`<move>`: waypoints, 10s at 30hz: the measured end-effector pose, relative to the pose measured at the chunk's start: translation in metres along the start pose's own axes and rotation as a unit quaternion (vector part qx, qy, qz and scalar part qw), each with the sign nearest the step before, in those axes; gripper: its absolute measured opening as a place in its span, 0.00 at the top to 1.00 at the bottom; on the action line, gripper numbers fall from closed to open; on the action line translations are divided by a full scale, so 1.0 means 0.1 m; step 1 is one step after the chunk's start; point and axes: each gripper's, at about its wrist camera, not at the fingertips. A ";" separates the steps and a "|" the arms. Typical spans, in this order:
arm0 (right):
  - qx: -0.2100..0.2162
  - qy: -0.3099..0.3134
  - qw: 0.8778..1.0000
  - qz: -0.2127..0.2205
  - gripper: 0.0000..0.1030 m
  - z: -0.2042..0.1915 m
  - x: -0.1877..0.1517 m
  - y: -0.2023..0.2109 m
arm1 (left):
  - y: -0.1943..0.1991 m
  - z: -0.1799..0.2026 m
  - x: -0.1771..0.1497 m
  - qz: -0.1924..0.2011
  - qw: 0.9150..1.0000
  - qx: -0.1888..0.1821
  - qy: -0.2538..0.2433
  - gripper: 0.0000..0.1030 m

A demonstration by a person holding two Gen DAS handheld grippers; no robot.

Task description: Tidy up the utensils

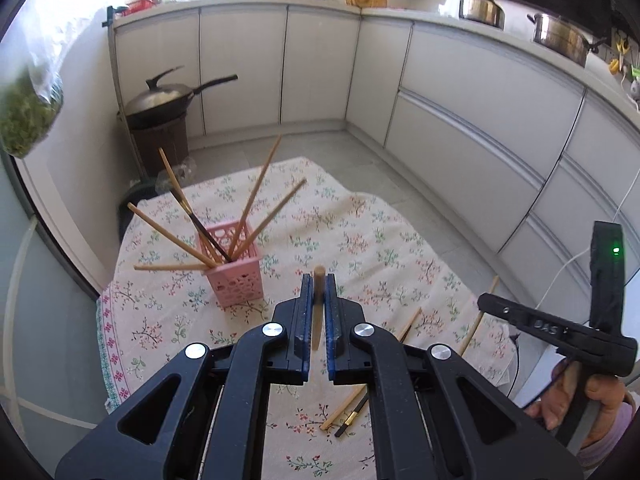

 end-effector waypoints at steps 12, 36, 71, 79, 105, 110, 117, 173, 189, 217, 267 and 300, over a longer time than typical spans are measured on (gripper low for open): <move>0.067 -0.037 0.995 0.064 0.95 -0.10 0.69 0.57 | 0.56 -0.10 0.58 0.113 0.993 0.009 0.019 0.95; 0.108 -0.009 0.987 0.115 0.95 -0.65 1.44 1.15 | 0.43 -1.00 1.13 0.157 0.976 0.089 0.118 0.86; 0.058 0.139 0.983 0.109 0.91 -2.37 1.08 0.20 | 0.67 -1.07 0.76 0.147 0.977 0.049 0.144 0.65; 0.045 0.143 0.981 0.120 0.73 -2.00 0.85 0.42 | 0.60 -0.70 0.70 0.129 0.984 0.070 0.096 0.52; -0.032 0.052 0.997 0.050 0.10 -0.32 0.24 0.18 | -0.49 -0.09 0.09 -0.045 0.997 0.052 0.031 0.07; -0.059 0.042 0.997 0.034 0.08 0.21 0.02 0.21 | -0.92 0.08 -0.05 -0.111 0.993 0.024 0.010 0.07; -0.108 0.026 0.994 0.013 0.08 0.82 -0.23 0.09 | -1.87 0.39 -0.40 -0.244 0.969 -0.020 -0.022 0.07; -0.113 0.063 0.982 -0.141 0.14 -0.22 -0.21 -1.34 | -1.25 -0.29 -0.30 -0.185 0.981 0.050 0.001 0.95; -0.095 0.125 0.983 -0.091 0.95 -0.73 -0.30 -1.26 | 0.10 -0.50 -0.10 0.001 0.997 0.054 0.061 0.95; 0.087 0.035 0.994 0.056 0.95 -0.42 0.57 0.59 | 0.79 -0.46 0.81 0.178 0.978 0.081 0.072 0.95; 0.107 0.143 0.978 0.110 0.85 -2.54 1.18 0.21 | 0.91 -1.19 0.84 0.196 0.961 0.121 0.154 0.40; -0.125 0.087 0.964 0.216 0.06 -0.69 0.54 0.69 | 0.07 0.23 0.24 0.168 0.966 0.192 0.044 0.07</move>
Point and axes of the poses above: each gripper's, at about its wrist camera, not at the fingertips, and y roughly against the way its jaws point, z to its right, x to its top, and after that the axes turned 14 degrees about -x, right-handed
